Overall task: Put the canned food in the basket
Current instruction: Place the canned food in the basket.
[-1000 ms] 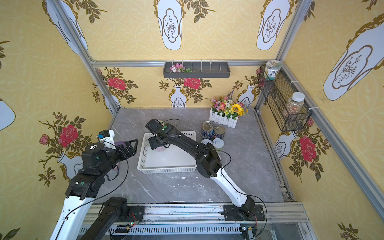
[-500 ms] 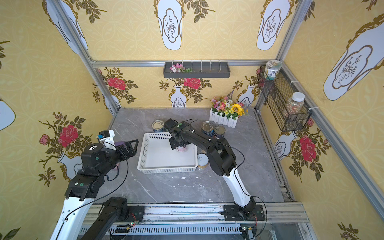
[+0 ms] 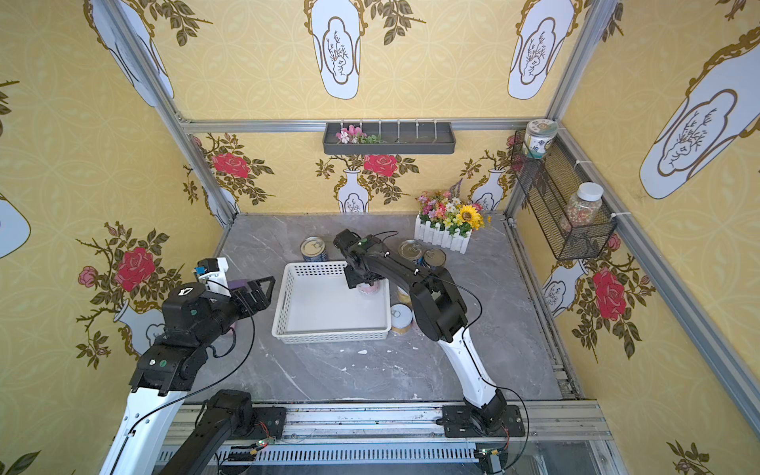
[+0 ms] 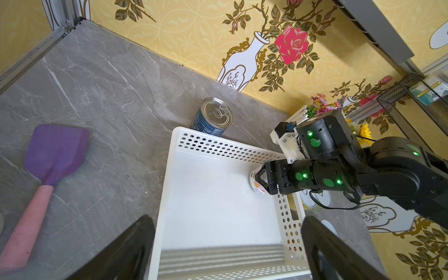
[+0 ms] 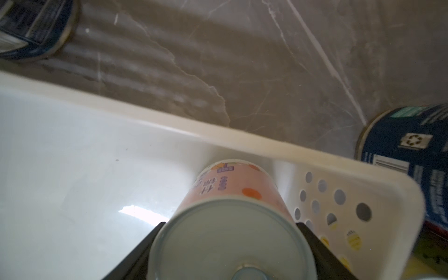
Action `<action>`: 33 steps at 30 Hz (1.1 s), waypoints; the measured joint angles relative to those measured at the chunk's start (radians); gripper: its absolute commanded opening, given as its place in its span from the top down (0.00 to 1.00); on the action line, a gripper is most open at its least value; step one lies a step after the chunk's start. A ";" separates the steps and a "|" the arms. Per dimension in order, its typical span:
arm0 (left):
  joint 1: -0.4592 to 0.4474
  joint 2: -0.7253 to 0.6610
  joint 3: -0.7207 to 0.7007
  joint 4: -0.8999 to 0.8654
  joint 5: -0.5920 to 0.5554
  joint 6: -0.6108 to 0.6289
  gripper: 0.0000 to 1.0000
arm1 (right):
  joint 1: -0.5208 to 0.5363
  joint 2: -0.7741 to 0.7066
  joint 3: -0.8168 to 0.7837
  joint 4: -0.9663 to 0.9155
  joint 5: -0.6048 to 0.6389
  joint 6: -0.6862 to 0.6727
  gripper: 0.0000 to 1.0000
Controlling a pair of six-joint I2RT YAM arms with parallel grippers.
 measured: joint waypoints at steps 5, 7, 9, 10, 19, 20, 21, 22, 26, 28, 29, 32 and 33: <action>0.000 0.001 -0.001 0.000 0.003 0.000 0.00 | -0.014 0.003 0.000 0.000 0.000 -0.008 0.28; 0.000 0.002 -0.001 0.000 0.003 0.000 0.00 | -0.016 0.003 0.000 0.001 0.000 -0.010 0.25; 0.000 0.002 -0.001 0.000 0.008 0.000 0.00 | -0.018 0.003 0.000 0.001 0.000 -0.015 0.21; 0.000 0.000 -0.001 0.000 0.011 0.000 0.00 | -0.019 0.003 -0.001 0.001 0.000 -0.015 0.19; 0.000 -0.005 -0.003 0.001 0.022 0.000 0.00 | -0.023 -0.023 -0.032 0.035 -0.002 -0.041 0.08; 0.000 -0.005 -0.003 0.000 0.023 0.000 0.00 | -0.023 -0.024 -0.032 0.040 -0.002 -0.042 0.08; 0.000 -0.006 -0.004 0.001 0.024 0.000 0.00 | -0.023 -0.024 -0.032 0.042 -0.002 -0.042 0.08; 0.000 -0.006 -0.005 0.001 0.024 0.000 0.00 | -0.023 -0.026 -0.032 0.043 -0.002 -0.044 0.08; 0.000 -0.005 -0.006 0.000 0.025 0.000 0.00 | -0.018 -0.063 -0.032 0.047 -0.001 -0.045 0.08; 0.000 -0.004 -0.006 0.001 0.025 0.000 0.00 | -0.011 -0.096 -0.032 0.051 0.000 -0.050 0.08; 0.000 -0.004 -0.006 0.000 0.026 0.000 0.00 | -0.005 -0.111 -0.032 0.052 0.000 -0.056 0.07; 0.000 -0.005 -0.006 0.001 0.028 0.000 0.00 | 0.006 -0.152 -0.034 0.053 0.001 -0.063 0.08; 0.000 -0.004 -0.006 0.000 0.028 0.000 0.00 | 0.009 -0.166 -0.040 0.056 0.002 -0.063 0.08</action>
